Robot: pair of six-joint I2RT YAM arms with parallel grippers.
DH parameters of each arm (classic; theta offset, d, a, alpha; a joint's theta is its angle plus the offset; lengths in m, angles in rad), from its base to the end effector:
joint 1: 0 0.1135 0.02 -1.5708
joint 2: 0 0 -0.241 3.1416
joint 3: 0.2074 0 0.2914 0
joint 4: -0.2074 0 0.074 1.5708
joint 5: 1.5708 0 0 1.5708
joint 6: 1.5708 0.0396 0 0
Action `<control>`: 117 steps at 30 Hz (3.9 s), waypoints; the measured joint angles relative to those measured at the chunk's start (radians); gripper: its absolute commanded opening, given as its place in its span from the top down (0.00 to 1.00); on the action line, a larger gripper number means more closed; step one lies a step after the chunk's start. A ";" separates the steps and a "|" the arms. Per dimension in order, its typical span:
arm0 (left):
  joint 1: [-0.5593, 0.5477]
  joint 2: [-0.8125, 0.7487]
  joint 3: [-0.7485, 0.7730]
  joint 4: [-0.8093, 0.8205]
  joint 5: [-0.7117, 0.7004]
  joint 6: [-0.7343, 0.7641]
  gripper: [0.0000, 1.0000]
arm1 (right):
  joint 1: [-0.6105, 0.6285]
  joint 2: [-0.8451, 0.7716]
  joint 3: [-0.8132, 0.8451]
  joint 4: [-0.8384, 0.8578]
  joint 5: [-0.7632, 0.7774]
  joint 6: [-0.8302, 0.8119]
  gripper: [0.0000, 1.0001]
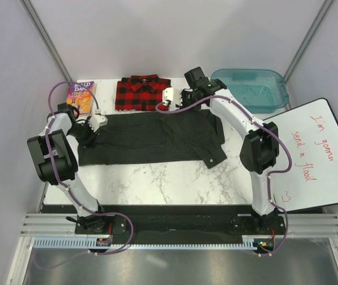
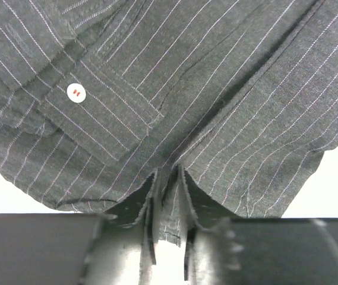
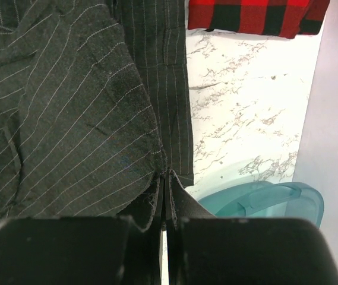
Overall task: Fold and stack the long sleeve shirts
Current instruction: Fold the shirt
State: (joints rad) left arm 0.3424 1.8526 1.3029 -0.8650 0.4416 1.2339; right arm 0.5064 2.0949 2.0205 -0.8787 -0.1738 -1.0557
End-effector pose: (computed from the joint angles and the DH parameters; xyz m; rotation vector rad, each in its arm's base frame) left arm 0.3623 0.1112 0.1387 1.2099 2.4219 -0.2783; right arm 0.4294 0.2460 0.2687 -1.8109 1.7279 -0.0067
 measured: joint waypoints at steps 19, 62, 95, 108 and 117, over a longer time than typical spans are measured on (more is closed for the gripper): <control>-0.248 -0.167 0.069 -0.039 0.071 -0.183 0.30 | -0.091 0.111 0.111 -0.105 -0.092 0.338 0.30; -0.361 -0.472 -0.184 0.097 0.257 -0.430 0.21 | -0.266 -0.209 -0.446 -0.183 -0.453 0.689 1.00; -0.743 -0.525 -0.204 0.608 0.094 -0.535 0.57 | -0.023 -0.167 -0.289 0.640 -0.718 1.590 1.00; -0.731 -0.548 -0.064 0.510 0.084 -0.533 0.98 | -0.106 -0.180 -0.245 0.501 -0.768 1.411 0.41; -0.722 -0.724 0.049 0.222 0.379 -0.507 0.98 | -0.325 -0.297 -0.280 0.290 -0.571 1.157 0.48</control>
State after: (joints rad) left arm -0.3794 1.1286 1.3521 -0.6426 0.8207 0.7269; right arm 0.1814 1.7981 1.7401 -0.5888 -0.7444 0.1009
